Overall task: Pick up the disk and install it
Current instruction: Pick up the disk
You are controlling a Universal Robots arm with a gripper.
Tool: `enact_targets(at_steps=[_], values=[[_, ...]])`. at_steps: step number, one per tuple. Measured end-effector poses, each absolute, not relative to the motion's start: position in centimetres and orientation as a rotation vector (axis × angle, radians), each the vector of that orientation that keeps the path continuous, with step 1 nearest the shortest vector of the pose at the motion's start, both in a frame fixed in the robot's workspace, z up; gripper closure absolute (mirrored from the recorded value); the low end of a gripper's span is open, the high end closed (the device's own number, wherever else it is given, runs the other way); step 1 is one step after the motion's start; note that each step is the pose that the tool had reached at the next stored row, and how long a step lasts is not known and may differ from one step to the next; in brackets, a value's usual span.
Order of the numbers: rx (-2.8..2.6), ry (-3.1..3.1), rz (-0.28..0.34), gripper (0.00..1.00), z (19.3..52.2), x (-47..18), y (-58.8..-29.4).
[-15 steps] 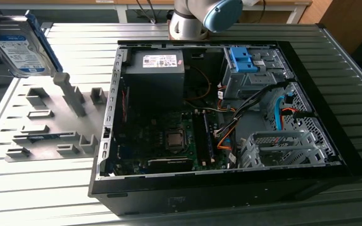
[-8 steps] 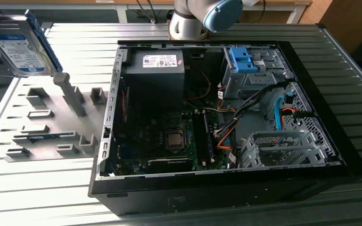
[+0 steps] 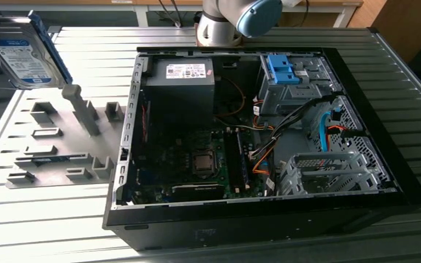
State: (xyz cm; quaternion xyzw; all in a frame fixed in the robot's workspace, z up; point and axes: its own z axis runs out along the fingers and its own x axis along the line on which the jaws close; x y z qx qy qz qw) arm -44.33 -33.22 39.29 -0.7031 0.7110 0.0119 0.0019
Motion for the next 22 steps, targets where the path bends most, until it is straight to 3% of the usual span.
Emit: enact_targets(at_steps=[22], values=[[-2.206, 2.231, 0.038, 0.63, 39.58, -44.33, -33.22]])
